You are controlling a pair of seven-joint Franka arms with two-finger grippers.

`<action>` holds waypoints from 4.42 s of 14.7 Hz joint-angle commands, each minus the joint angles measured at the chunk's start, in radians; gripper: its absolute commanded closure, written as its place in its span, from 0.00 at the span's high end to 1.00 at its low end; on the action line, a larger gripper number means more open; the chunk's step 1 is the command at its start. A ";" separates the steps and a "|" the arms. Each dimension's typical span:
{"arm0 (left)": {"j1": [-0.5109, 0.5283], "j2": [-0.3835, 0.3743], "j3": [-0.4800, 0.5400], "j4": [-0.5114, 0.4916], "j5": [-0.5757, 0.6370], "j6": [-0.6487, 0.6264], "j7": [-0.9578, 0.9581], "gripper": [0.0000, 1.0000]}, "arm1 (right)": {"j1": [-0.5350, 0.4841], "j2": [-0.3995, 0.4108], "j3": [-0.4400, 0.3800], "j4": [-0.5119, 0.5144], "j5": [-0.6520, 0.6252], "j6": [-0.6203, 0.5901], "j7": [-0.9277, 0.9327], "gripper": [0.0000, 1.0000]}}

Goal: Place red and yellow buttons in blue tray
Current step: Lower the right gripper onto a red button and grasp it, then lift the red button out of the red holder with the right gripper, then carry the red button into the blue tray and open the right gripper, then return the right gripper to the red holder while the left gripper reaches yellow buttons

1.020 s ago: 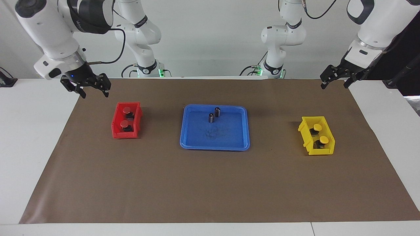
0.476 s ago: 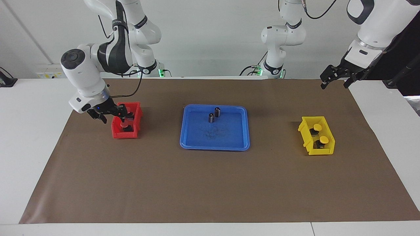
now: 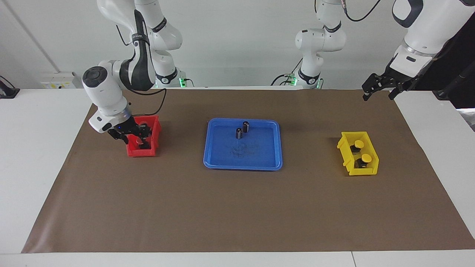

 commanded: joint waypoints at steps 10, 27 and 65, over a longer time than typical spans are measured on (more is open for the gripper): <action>0.007 -0.003 0.001 0.007 -0.009 -0.020 0.010 1.00 | 0.014 -0.027 0.004 -0.097 0.014 0.085 0.004 0.64; 0.007 -0.003 0.001 0.007 -0.009 -0.020 0.010 1.00 | 0.009 0.040 0.001 0.277 -0.001 -0.347 -0.022 0.13; 0.059 0.112 0.003 -0.171 0.000 0.351 0.085 0.90 | 0.402 0.122 -0.001 0.418 0.029 -0.272 0.551 0.87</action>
